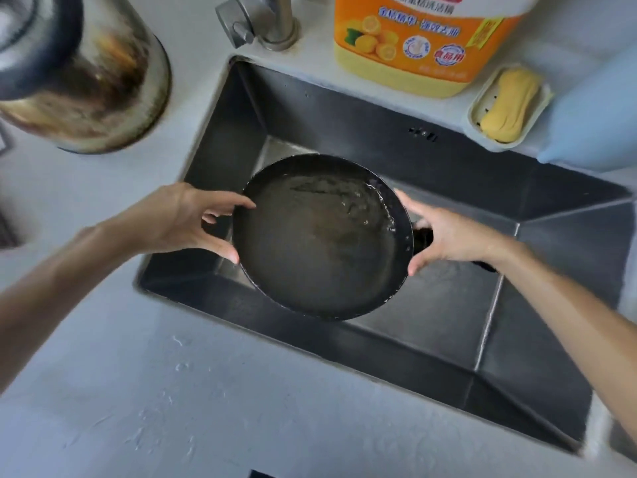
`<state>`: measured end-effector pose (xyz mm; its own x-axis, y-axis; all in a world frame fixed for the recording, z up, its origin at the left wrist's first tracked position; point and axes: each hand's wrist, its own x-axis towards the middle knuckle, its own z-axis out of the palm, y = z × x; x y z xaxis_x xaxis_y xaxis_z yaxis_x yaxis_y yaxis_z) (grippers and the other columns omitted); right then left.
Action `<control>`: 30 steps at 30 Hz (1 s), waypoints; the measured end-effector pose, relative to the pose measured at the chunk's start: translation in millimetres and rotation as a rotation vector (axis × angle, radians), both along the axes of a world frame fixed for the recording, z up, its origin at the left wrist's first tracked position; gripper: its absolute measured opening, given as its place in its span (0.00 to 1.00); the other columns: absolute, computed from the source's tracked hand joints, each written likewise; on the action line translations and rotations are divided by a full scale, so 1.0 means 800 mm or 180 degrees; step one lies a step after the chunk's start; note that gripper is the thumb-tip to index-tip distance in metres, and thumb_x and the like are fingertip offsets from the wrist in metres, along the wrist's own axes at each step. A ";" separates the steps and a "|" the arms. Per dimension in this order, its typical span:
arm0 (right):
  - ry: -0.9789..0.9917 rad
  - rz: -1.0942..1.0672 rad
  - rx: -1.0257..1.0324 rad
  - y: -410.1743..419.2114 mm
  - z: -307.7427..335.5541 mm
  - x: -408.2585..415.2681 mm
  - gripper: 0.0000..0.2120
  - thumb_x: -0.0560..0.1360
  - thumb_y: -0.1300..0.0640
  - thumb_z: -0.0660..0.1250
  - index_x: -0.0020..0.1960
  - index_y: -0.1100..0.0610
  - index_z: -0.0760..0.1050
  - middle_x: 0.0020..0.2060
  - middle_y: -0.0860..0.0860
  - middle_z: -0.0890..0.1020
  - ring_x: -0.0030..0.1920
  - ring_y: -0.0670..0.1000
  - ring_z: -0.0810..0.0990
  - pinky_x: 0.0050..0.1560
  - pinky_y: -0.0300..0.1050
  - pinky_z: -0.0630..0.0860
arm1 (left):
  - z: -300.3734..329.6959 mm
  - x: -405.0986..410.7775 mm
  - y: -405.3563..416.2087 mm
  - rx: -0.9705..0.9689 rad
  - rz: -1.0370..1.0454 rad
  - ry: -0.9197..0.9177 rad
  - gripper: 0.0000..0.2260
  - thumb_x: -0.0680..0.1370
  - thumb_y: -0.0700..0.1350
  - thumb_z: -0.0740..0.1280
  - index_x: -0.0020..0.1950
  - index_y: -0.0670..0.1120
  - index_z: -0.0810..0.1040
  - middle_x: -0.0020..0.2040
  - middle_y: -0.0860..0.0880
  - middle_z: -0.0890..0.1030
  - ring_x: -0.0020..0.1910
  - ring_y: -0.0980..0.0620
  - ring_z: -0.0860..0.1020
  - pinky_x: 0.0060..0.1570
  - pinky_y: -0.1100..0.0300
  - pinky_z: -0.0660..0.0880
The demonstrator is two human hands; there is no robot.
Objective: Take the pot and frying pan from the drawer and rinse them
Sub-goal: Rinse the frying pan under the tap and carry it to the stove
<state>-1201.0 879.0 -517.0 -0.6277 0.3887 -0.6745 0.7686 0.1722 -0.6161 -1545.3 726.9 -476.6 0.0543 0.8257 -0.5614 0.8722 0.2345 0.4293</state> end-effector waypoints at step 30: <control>0.0370 -0.0138 0.3672 -0.050 0.171 0.102 0.44 0.67 0.34 0.63 0.75 0.45 0.45 0.51 0.58 0.83 0.38 0.60 0.84 0.29 0.50 0.78 | 0.096 0.072 -0.002 0.2574 -0.0870 0.1077 0.44 0.72 0.58 0.67 0.78 0.45 0.46 0.78 0.47 0.51 0.78 0.53 0.47 0.75 0.60 0.53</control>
